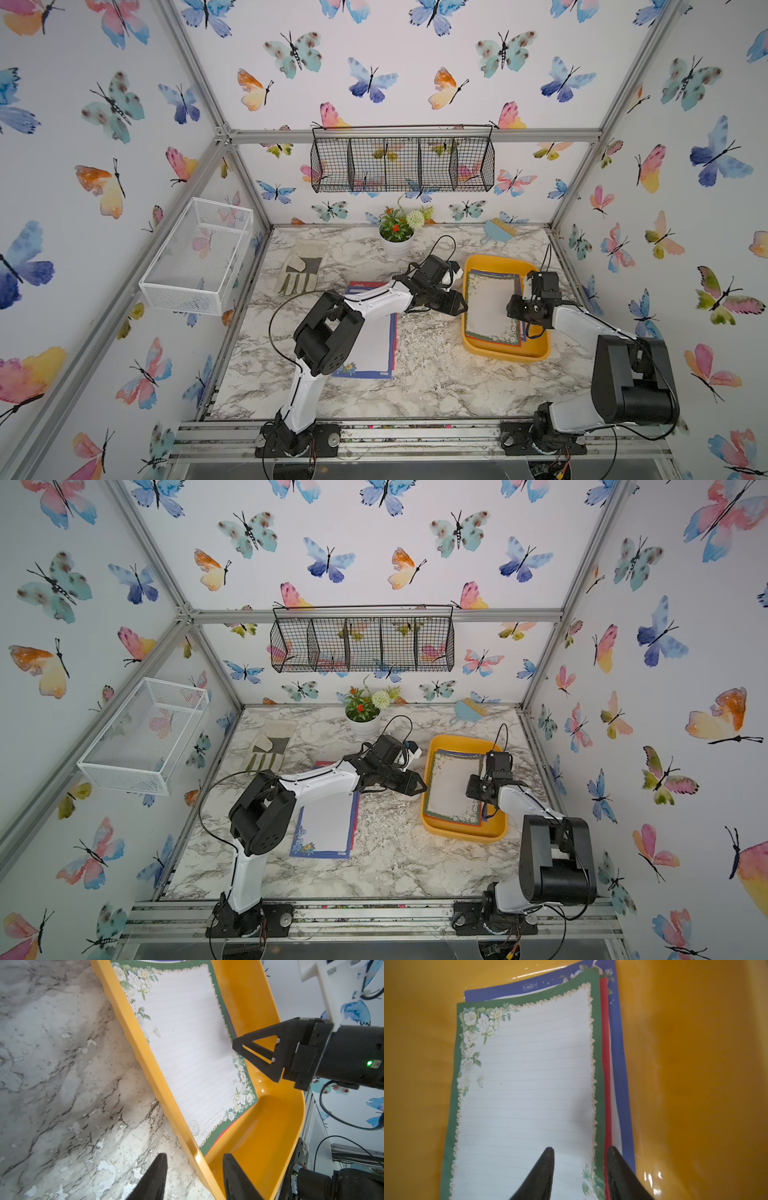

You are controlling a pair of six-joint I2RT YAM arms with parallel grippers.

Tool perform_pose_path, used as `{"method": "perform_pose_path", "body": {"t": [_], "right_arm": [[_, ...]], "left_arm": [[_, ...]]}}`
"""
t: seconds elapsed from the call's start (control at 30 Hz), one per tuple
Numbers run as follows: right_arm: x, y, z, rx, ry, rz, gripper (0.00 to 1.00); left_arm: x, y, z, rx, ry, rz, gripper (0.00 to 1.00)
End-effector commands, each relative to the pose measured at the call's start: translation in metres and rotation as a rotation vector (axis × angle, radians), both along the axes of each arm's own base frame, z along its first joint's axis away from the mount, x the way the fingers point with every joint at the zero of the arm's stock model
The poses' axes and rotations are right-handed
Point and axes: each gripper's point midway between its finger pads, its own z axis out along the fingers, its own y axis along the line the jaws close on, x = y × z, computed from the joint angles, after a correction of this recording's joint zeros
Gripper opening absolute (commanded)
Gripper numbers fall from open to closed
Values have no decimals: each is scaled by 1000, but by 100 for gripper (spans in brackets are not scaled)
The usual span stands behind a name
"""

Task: Take out the stationery paper from the storage box
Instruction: Pick up the stationery paper from the storage box.

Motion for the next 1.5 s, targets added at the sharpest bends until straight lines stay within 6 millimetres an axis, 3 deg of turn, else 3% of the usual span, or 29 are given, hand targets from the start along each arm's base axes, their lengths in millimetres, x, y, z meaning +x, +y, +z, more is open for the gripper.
{"method": "perform_pose_path", "body": {"t": [0.0, 0.33, 0.93, 1.47], "right_arm": [[0, 3, -6, 35, 14, 2, 45], [-4, -1, -14, 38, 38, -17, 45], [-7, 8, -21, 125, 39, 6, 42], [-8, 19, -18, 222, 22, 36, 38]], "left_arm": [[-8, 3, -17, 5, 81, -21, 47], [-9, 5, -17, -8, 124, -17, 43], [-19, -5, -32, -37, 240, -53, 30], [-19, -9, -47, -31, 280, -55, 28]]}}
